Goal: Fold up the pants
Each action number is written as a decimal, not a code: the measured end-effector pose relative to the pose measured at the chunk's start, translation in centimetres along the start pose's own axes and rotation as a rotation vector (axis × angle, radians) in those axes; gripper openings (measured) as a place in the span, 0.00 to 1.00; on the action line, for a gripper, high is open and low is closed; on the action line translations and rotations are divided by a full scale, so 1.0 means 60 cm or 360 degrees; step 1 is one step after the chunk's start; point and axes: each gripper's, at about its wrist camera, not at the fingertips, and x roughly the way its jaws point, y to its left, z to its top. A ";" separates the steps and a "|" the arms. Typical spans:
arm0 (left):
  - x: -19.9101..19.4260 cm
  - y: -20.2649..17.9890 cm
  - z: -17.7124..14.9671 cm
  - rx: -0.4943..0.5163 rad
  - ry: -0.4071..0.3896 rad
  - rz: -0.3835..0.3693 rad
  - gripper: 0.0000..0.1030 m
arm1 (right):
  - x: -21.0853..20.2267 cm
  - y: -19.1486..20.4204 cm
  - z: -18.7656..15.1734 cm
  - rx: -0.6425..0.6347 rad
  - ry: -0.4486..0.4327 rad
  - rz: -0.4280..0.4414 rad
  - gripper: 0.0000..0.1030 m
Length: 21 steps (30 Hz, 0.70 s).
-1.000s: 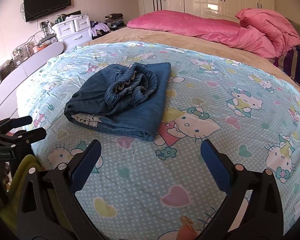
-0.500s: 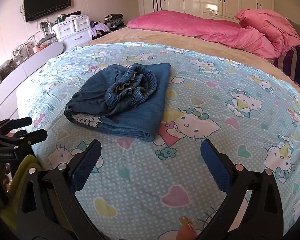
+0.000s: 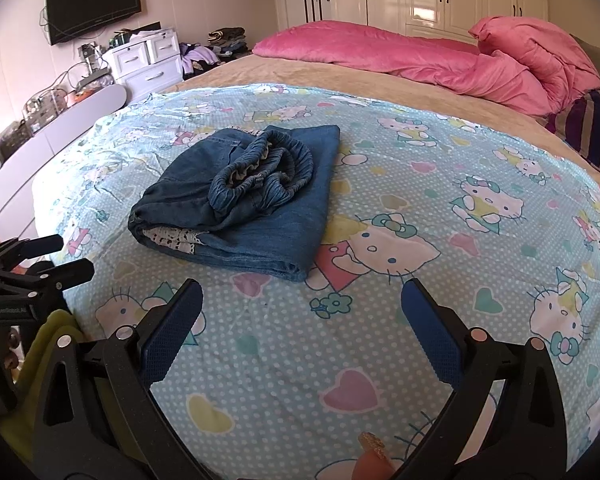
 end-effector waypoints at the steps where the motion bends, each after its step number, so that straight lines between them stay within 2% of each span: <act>1: -0.001 0.000 0.000 0.0000 -0.0001 0.0001 0.96 | 0.000 0.000 0.000 0.0001 -0.0002 -0.0001 0.91; 21: -0.004 0.000 0.000 -0.0012 -0.0011 -0.0020 0.96 | -0.002 -0.002 -0.001 0.0002 -0.0004 -0.0004 0.91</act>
